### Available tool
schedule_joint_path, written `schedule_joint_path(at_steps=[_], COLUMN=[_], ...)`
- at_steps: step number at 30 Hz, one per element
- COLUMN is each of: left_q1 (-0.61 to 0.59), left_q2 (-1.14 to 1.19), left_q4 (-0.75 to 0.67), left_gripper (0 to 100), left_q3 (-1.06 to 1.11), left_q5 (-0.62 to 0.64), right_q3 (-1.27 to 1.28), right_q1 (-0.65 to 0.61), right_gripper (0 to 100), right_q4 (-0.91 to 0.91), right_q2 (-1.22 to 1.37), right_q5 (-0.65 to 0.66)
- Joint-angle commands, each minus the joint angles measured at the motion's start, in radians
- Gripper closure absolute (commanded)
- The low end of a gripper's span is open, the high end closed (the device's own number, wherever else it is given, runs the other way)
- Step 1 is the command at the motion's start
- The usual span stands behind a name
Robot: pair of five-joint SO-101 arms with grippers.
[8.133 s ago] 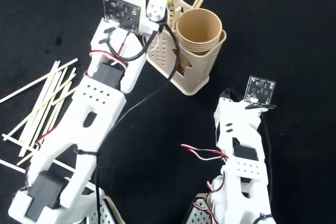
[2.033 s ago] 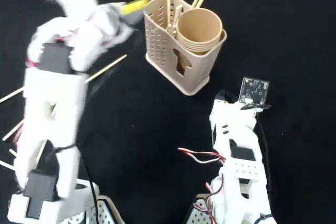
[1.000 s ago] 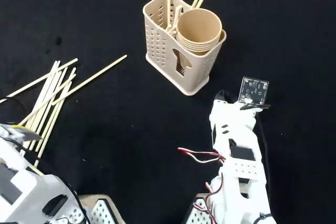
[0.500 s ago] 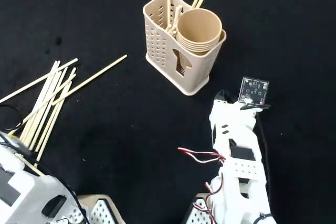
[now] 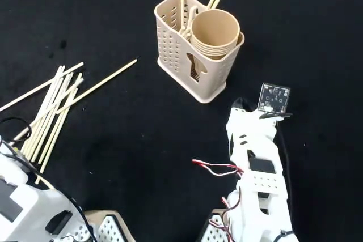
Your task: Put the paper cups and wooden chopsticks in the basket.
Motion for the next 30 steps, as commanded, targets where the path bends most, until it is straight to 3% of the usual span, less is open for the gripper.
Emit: schedule_joint_path(at_steps=[1, 7, 12, 16, 20, 25, 30], left_q1=[0.004, -0.044, -0.189, -0.257, -0.229, -0.186, -0.188], left_q2=[-0.017, -0.017, -0.006, -0.003, 0.000, 0.058, 0.150], left_q4=[0.051, 0.226, 0.242, 0.138, -0.032, -0.238, -0.276], left_gripper=[85, 85, 85, 85, 85, 85, 85], left_q3=[-0.045, -0.199, -0.335, -0.355, -0.252, -0.156, -0.173], left_q5=[-0.002, -0.002, -0.006, -0.005, 0.014, 0.150, 0.216], right_q3=[-0.004, -0.004, -0.004, -0.004, -0.004, -0.004, -0.004], right_q1=[-0.011, -0.011, -0.011, -0.011, -0.011, -0.011, -0.011], right_gripper=[98.3, 98.3, 98.3, 98.3, 98.3, 98.3, 98.3], right_q4=[-0.017, -0.017, -0.017, -0.017, -0.017, -0.017, -0.017], right_q2=[-0.022, -0.022, -0.022, -0.022, -0.022, -0.022, -0.022], right_q5=[0.005, 0.005, 0.005, 0.005, 0.005, 0.005, 0.005])
